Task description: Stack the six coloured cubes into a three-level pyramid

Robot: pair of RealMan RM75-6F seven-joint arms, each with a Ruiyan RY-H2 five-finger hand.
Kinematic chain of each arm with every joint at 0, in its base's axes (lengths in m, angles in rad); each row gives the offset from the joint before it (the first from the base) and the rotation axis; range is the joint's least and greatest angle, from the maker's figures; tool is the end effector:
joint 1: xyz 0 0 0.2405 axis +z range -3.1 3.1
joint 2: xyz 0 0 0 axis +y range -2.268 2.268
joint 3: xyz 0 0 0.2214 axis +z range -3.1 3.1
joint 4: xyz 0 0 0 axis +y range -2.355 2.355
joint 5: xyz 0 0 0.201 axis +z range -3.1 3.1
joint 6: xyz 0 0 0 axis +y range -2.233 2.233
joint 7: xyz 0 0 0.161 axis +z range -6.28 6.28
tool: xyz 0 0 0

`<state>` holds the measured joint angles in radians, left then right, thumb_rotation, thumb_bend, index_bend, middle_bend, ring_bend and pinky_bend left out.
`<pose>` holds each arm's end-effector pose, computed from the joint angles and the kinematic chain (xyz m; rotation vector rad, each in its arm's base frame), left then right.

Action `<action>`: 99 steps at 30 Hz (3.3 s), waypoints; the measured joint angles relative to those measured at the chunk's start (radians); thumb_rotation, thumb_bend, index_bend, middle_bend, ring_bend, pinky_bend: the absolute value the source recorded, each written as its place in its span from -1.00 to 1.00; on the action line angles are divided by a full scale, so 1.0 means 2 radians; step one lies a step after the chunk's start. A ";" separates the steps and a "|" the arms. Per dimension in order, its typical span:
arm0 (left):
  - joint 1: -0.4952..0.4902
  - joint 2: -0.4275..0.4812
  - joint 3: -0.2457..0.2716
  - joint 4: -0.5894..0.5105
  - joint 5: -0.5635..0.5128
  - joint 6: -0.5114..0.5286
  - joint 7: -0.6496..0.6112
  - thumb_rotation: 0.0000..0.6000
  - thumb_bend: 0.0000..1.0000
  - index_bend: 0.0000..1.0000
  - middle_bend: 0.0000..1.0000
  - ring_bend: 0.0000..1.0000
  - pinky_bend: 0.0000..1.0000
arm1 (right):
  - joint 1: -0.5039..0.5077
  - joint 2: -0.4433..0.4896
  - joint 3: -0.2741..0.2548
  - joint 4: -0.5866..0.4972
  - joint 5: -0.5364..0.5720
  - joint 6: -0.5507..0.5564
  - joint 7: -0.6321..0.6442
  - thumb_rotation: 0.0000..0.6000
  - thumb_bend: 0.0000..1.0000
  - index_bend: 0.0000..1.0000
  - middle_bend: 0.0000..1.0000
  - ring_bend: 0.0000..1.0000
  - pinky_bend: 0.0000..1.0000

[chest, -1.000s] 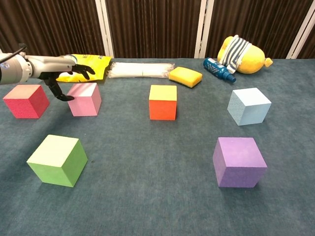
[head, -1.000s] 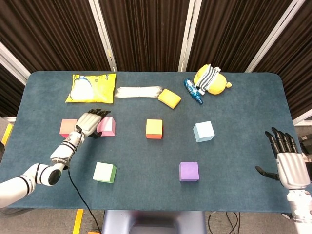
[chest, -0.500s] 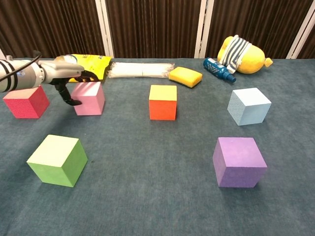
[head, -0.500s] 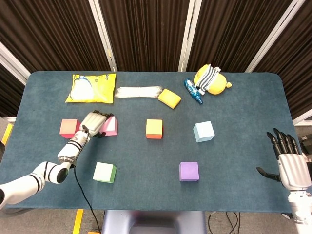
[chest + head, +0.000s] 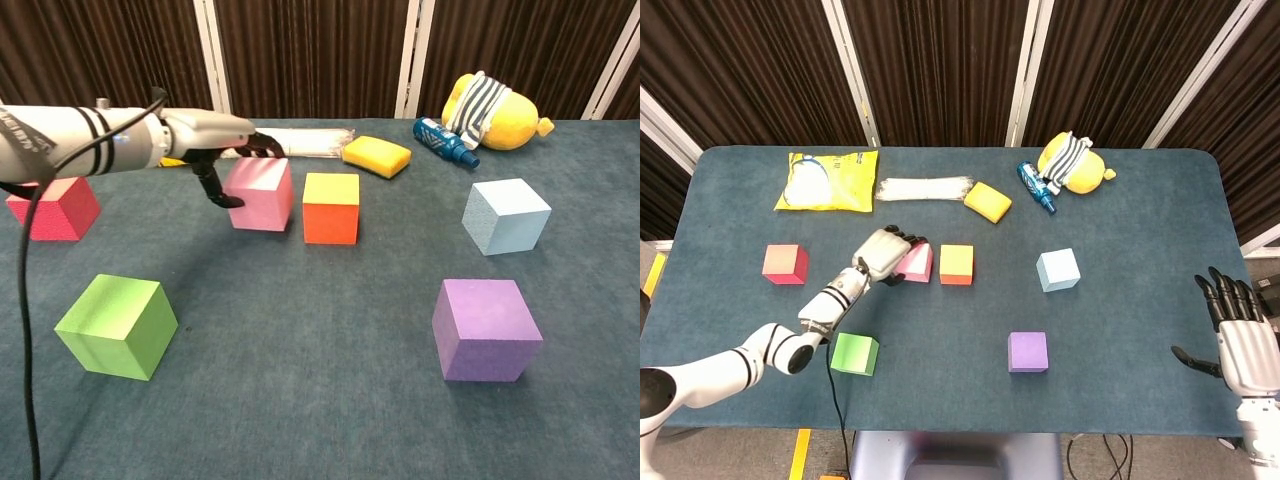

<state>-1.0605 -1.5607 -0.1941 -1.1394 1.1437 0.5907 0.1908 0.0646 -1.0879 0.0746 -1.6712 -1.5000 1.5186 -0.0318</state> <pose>-0.0758 0.4134 -0.0229 -2.1170 -0.7551 -0.7603 -0.2671 -0.1932 0.1644 1.3455 -0.8698 0.9286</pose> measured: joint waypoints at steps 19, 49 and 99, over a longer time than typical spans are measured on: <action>-0.047 -0.051 -0.004 0.044 -0.080 -0.023 0.061 1.00 -0.23 -0.67 -0.33 -0.46 -0.65 | -0.004 0.002 0.002 0.009 0.009 -0.003 0.011 1.00 -1.00 -1.00 -1.00 -1.00 -1.00; -0.072 -0.057 0.013 0.046 -0.168 -0.021 0.096 1.00 -0.23 -0.72 -0.35 -0.46 -0.66 | -0.011 0.004 0.003 0.015 0.008 0.003 0.020 1.00 -1.00 -1.00 -1.00 -1.00 -1.00; 0.071 0.165 0.049 -0.250 -0.084 0.197 0.062 1.00 -0.24 -1.00 -1.00 -1.00 -0.82 | 0.222 -0.046 0.048 0.092 0.039 -0.313 0.042 1.00 -0.81 -0.69 -0.77 -0.95 -0.62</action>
<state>-0.9191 -1.2298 -0.0952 -1.6392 0.9753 0.9854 0.3140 0.5079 -1.1808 0.1702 -1.4881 -1.4224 0.8933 0.0514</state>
